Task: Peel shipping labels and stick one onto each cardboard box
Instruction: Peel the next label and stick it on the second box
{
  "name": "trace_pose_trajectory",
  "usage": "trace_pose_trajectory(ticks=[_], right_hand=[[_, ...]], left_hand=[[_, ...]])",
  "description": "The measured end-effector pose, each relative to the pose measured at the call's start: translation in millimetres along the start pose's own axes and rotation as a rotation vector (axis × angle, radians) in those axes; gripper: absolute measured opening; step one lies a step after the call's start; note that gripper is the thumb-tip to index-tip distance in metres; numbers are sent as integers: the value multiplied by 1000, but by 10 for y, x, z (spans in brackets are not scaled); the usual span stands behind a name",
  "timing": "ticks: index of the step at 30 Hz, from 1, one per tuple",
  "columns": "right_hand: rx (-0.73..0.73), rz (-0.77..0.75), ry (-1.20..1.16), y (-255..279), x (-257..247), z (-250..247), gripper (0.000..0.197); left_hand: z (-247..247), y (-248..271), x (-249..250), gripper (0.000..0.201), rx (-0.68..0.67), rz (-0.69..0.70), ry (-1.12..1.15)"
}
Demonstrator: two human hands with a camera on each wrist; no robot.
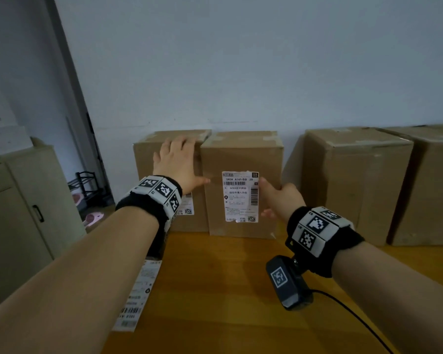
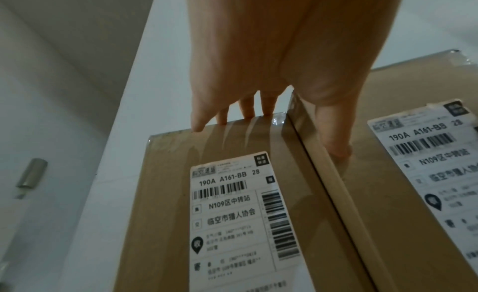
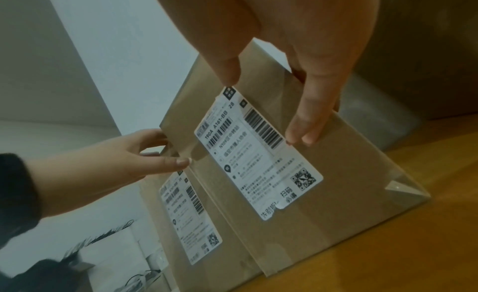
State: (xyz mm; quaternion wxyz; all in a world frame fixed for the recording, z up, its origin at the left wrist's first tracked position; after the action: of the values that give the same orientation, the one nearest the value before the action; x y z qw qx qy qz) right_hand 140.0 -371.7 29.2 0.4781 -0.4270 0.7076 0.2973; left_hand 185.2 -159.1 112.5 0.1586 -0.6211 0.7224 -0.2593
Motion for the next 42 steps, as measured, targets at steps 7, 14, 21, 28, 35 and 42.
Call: trace_pose_trajectory(ticks=[7, 14, 21, 28, 35, 42], right_hand=[[70, 98, -43, -200, -21, 42, 61], [106, 130, -53, -293, -145, 61, 65], [113, 91, -105, -281, -86, 101, 67], [30, 146, -183, -269, -86, 109, 59], [-32, 82, -171, 30, -204, 132, 46], [-149, 132, -240, 617, -320, 605, 47]], left_hand=[[-10, -33, -29, 86, 84, 63, 26], [-9, -69, -26, 78, 81, 17, 85], [-9, -72, -46, 74, 95, -1, 110], [-1, -22, -68, 81, 37, -21, 147], [-258, 196, -212, 77, 31, -26, 184], [-494, 832, -798, 54, -230, -171, 201]])
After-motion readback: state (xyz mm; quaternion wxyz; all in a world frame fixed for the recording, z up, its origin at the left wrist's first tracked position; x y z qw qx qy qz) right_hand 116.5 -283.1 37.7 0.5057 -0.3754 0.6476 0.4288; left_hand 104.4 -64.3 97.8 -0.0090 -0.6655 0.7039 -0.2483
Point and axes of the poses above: each hand's wrist, its own y-axis away from the middle knuckle, its own z-axis out of the palm, x = y × z, the point moved 7 cm from there along -y, towards the middle knuckle, and after that the axes turned 5 degrees about x, right-handed, at the moved point
